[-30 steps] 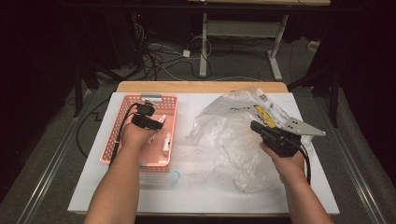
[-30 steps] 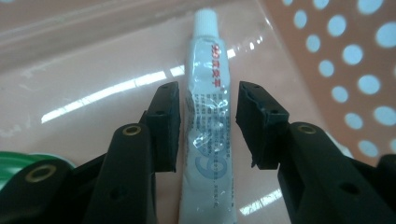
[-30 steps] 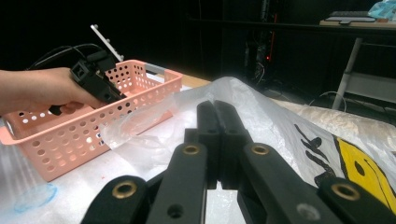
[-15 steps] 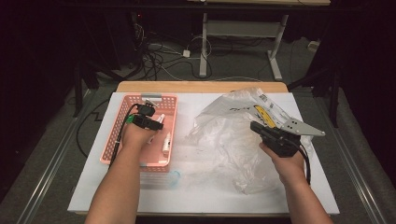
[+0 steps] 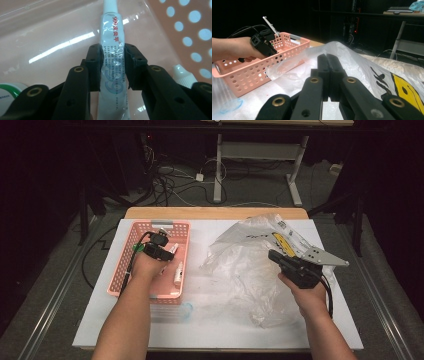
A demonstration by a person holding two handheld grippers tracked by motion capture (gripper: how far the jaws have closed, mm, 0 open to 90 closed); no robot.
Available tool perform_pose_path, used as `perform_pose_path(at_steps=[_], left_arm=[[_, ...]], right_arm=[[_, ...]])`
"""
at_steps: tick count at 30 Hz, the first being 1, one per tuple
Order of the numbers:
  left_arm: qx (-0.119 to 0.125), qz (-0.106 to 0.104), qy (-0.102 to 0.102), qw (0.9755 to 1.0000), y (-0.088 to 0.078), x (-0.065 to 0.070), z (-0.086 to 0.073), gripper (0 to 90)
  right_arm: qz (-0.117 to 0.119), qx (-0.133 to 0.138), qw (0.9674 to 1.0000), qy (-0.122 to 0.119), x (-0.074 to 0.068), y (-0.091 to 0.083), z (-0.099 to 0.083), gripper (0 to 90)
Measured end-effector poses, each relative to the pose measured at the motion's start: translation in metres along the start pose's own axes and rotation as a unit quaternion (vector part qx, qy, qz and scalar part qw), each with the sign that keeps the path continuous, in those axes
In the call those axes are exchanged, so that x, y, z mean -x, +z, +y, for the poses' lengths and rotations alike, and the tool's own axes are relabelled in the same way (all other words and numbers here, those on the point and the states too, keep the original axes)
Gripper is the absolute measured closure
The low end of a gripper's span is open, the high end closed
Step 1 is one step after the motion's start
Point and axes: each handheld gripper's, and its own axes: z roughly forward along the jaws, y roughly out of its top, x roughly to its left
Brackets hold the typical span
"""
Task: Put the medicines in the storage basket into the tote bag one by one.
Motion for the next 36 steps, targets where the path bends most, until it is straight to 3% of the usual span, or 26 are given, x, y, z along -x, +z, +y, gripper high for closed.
perform_pose_path(at_steps=[9,15,26,36], left_arm=[[-0.003,-0.003,0.000,1.0000,-0.006,-0.003,0.000,67.4],[0.007,-0.006,0.001,1.0000,-0.016,-0.001,-0.001,67.4],[0.053,-0.020,0.011,0.9983,-0.041,0.013,-0.010,67.4],[0.098,-0.027,0.015,0.9947,-0.064,0.018,-0.026,67.4]], right_arm=[[-0.001,0.001,1.0000,0.002,0.001,0.000,0.000,90.0],[0.001,0.000,1.0000,0.001,0.001,0.001,-0.001,90.0],[-0.001,0.004,1.0000,0.001,0.001,-0.003,0.001,90.0],[0.001,0.007,1.0000,-0.002,0.000,-0.004,0.001,90.0]])
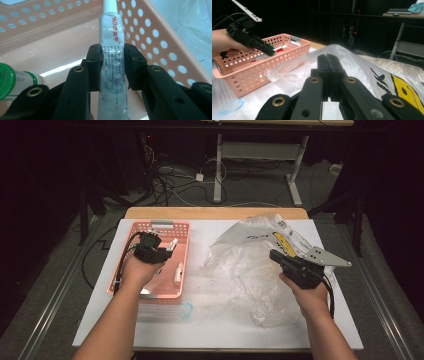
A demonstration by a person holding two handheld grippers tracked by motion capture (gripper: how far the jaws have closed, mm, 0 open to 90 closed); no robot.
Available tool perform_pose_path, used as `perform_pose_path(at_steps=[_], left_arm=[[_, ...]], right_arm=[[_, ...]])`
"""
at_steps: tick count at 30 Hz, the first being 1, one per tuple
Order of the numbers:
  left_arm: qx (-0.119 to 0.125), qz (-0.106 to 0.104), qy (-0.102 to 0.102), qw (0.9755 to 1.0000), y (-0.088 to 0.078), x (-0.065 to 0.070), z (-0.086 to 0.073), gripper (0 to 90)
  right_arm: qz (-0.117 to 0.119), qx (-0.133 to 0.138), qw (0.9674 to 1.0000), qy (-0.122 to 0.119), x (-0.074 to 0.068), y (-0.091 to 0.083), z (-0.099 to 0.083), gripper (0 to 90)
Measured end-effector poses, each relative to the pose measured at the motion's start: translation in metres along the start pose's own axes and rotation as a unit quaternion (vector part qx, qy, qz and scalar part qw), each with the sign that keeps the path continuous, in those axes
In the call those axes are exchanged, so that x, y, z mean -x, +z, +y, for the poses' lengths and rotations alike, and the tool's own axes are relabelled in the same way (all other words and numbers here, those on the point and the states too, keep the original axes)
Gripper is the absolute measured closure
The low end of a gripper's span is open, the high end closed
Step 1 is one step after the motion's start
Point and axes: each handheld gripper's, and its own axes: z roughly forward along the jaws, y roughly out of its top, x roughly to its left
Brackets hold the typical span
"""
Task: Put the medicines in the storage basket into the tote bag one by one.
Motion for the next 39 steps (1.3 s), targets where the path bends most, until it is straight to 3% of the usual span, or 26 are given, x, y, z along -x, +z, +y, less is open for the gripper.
perform_pose_path(at_steps=[10,22,31,34,39], left_arm=[[0.032,-0.007,0.012,0.9994,-0.025,0.007,-0.012,67.4],[0.078,-0.006,0.041,0.9961,-0.045,0.024,-0.035,67.4],[0.110,-0.019,0.032,0.9933,-0.044,0.026,-0.056,67.4],[0.128,-0.020,0.031,0.9911,-0.047,0.025,-0.058,67.3],[0.136,-0.022,0.032,0.9899,-0.049,0.025,-0.059,67.3]], right_arm=[[-0.001,0.000,1.0000,0.000,-0.001,-0.001,0.001,90.0],[-0.003,-0.004,1.0000,-0.003,-0.001,-0.001,-0.001,90.0],[0.000,0.000,1.0000,-0.001,-0.002,-0.003,0.001,90.0],[-0.001,0.001,1.0000,0.001,-0.001,-0.004,0.001,90.0],[-0.001,-0.001,1.0000,0.005,-0.001,-0.005,0.000,90.0]])
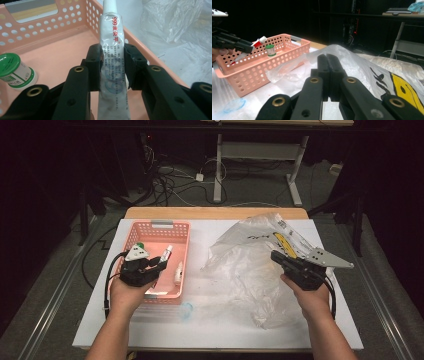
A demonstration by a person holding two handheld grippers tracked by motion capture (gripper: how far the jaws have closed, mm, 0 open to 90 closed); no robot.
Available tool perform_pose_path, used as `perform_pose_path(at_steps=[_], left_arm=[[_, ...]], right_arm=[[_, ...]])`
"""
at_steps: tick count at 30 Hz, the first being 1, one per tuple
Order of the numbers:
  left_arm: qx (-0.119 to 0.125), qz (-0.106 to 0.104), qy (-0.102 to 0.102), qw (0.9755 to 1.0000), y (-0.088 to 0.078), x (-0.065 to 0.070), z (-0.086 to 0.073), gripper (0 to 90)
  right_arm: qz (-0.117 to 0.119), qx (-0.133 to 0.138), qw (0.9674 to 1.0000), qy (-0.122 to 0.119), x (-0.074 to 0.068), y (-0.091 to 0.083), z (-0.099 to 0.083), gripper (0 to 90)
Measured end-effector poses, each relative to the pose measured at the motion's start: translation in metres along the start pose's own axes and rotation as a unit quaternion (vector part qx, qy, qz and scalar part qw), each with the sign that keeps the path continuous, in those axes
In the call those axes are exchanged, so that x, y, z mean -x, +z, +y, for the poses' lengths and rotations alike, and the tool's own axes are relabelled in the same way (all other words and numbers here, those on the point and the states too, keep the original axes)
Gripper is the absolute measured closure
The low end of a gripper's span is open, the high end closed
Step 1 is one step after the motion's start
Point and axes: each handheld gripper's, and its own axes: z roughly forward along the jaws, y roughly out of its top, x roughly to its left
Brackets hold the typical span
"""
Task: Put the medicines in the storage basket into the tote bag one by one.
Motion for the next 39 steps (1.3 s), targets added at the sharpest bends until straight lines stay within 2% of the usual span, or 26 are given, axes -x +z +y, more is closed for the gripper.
perform_pose_path(at_steps=[9,18,20,23,26,39], left_arm=[[0.014,-0.010,0.001,0.9999,0.000,0.008,0.005,67.4],[0.028,-0.024,0.032,0.9988,-0.003,0.030,0.016,67.4],[0.031,-0.030,0.036,0.9984,-0.004,0.035,0.018,67.4],[0.040,-0.054,0.030,0.9973,-0.005,0.040,0.021,67.4],[0.041,-0.064,0.032,0.9966,-0.004,0.045,0.023,67.4],[0.043,-0.088,0.054,0.9938,0.002,0.072,0.026,67.4]], right_arm=[[0.002,-0.001,1.0000,-0.004,-0.003,-0.001,-0.001,90.0],[-0.001,0.001,1.0000,-0.004,-0.001,-0.002,0.000,90.0],[-0.002,0.000,1.0000,-0.005,-0.001,-0.001,0.000,90.0],[0.000,0.000,1.0000,-0.005,0.000,0.000,0.000,90.0],[0.000,-0.001,1.0000,-0.006,-0.001,0.000,0.000,90.0],[0.001,0.001,1.0000,-0.008,-0.003,0.001,0.000,90.0]])
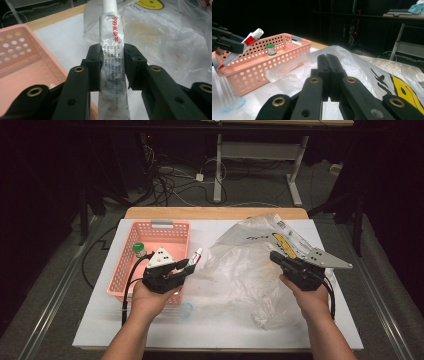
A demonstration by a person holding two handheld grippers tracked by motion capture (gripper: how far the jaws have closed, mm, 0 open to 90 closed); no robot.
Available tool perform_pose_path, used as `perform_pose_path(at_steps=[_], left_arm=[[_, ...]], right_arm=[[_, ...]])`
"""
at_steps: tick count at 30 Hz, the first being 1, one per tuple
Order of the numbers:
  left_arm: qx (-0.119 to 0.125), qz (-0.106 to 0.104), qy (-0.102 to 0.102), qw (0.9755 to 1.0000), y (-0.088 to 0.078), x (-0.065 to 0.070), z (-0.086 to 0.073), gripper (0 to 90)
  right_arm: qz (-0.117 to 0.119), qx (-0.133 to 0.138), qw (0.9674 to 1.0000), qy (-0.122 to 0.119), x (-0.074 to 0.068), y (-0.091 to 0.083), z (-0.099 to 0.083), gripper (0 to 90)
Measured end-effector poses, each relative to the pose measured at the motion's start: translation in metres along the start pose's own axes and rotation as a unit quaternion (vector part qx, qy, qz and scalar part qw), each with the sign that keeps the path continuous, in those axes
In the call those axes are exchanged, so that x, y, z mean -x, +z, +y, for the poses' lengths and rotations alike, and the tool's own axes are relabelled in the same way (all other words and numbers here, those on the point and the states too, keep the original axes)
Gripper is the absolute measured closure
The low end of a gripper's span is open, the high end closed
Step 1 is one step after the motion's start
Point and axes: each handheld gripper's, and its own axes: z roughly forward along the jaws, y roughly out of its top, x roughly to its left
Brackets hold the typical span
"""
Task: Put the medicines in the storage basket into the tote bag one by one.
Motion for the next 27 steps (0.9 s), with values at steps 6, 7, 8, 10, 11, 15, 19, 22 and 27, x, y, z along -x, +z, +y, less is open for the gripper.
perform_pose_path(at_steps=[6,7,8,10,11,15,19,22,27], left_arm=[[-0.003,-0.020,0.003,0.9998,0.008,0.012,0.000,67.4],[-0.003,-0.023,0.003,0.9997,0.009,0.013,0.000,67.4],[-0.003,-0.026,0.004,0.9997,0.010,0.015,0.000,67.4],[-0.003,-0.031,0.005,0.9995,0.012,0.018,-0.001,67.4],[-0.003,-0.034,0.005,0.9994,0.013,0.019,-0.001,67.4],[-0.005,-0.048,0.004,0.9989,0.018,0.024,-0.002,67.4],[-0.012,-0.056,0.012,0.9983,0.025,0.033,-0.003,67.4],[-0.019,-0.061,0.018,0.9978,0.031,0.039,-0.005,67.4],[-0.023,-0.066,0.024,0.9973,0.036,0.045,-0.007,67.4]], right_arm=[[0.001,0.000,1.0000,-0.001,-0.001,-0.001,0.001,90.0],[0.002,0.000,1.0000,-0.002,-0.001,-0.001,0.001,90.0],[0.002,0.001,1.0000,-0.002,-0.001,-0.001,0.001,90.0],[0.003,-0.001,1.0000,-0.007,-0.002,-0.001,0.001,90.0],[0.003,0.000,1.0000,-0.005,-0.002,-0.001,0.001,90.0],[0.003,-0.001,1.0000,-0.004,-0.002,0.000,0.001,90.0],[0.004,-0.001,1.0000,-0.004,-0.002,0.000,0.001,90.0],[0.004,-0.001,1.0000,-0.004,-0.002,0.000,0.001,90.0],[0.005,0.002,1.0000,-0.003,-0.002,-0.001,0.001,90.0]])
